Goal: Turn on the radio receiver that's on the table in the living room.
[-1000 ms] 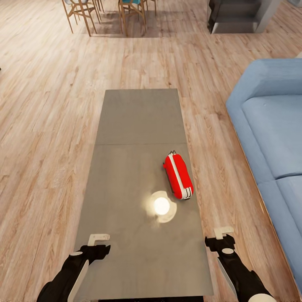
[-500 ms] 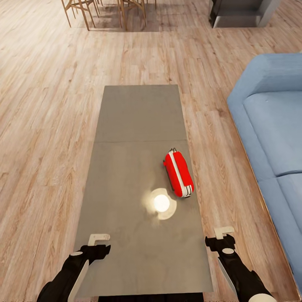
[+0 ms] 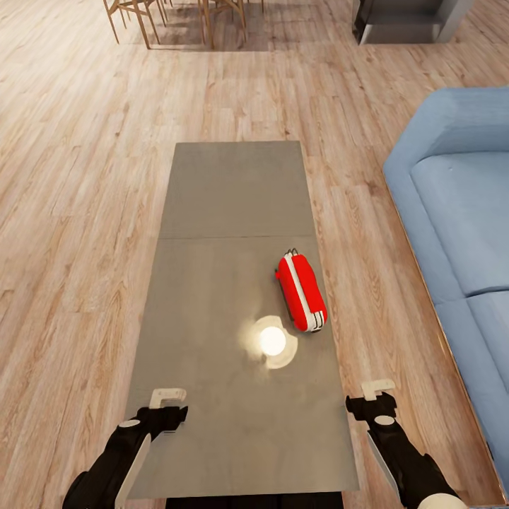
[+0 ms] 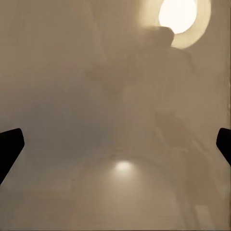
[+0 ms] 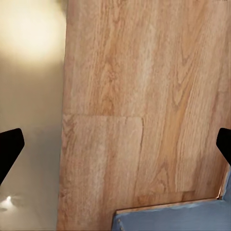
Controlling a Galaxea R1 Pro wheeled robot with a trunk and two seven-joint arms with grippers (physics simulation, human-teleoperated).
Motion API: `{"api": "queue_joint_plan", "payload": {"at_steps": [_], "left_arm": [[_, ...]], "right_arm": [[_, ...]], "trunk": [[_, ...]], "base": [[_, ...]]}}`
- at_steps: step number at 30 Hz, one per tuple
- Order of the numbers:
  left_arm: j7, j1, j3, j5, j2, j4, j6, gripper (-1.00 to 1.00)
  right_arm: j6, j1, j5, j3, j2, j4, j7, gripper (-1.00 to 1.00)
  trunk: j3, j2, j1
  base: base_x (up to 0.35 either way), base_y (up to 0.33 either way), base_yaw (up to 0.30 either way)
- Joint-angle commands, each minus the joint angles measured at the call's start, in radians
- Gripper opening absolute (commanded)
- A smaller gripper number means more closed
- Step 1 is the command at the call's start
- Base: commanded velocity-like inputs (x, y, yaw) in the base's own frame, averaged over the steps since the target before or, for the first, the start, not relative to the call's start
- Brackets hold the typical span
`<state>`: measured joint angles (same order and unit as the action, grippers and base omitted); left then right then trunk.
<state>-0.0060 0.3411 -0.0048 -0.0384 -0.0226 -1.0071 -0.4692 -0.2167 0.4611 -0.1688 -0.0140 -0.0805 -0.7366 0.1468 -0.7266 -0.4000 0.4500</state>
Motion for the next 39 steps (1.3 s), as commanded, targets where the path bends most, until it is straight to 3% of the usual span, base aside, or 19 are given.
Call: {"api": "queue_joint_plan", "payload": {"at_steps": [1, 3, 4, 6, 22, 30, 39], "left_arm": [[0.0, 0.0, 0.0, 0.0, 0.0, -0.007, -0.001, 1.0], [0.0, 0.003, 0.0, -0.001, 0.001, -0.022, -0.003, 1.0], [-0.001, 0.031, 0.0, -0.006, 0.002, -0.03, -0.007, 1.0], [-0.003, 0.042, 0.0, -0.008, 0.004, -0.031, -0.007, 1.0], [-0.042, 0.069, -0.001, 0.0, 0.024, -0.034, -0.006, 1.0], [-0.043, 0.07, -0.002, 0.0, 0.023, -0.032, -0.005, 1.0], [-0.043, 0.07, -0.001, 0.0, 0.021, -0.031, -0.005, 1.0]], "right_arm": [[-0.005, 0.0, 0.0, 0.0, 0.0, -0.007, 0.0, 1.0], [-0.032, 0.004, 0.001, -0.001, 0.0, -0.041, -0.002, 1.0], [-0.135, 0.035, 0.005, -0.001, 0.0, -0.122, -0.005, 1.0], [-0.183, 0.061, 0.008, -0.002, 0.0, -0.153, -0.006, 1.0], [-0.287, 0.226, 0.017, -0.002, 0.011, -0.238, -0.015, 1.0], [-0.481, 0.335, 0.018, -0.002, 0.009, -0.246, -0.124, 1.0], [-0.561, 0.422, 0.02, 0.0, 0.013, -0.243, -0.188, 1.0]], "trunk": [[0.0, 0.0, 0.0], [0.0, 0.0, 0.0], [0.0, 0.0, 0.0], [0.0, 0.0, 0.0], [0.0, 0.0, 0.0], [0.0, 0.0, 0.0], [0.0, 0.0, 0.0]], "base": [[0.0, 0.0, 0.0], [0.0, 0.0, 0.0], [0.0, 0.0, 0.0], [0.0, 0.0, 0.0], [0.0, 0.0, 0.0], [0.0, 0.0, 0.0], [0.0, 0.0, 0.0]]}}
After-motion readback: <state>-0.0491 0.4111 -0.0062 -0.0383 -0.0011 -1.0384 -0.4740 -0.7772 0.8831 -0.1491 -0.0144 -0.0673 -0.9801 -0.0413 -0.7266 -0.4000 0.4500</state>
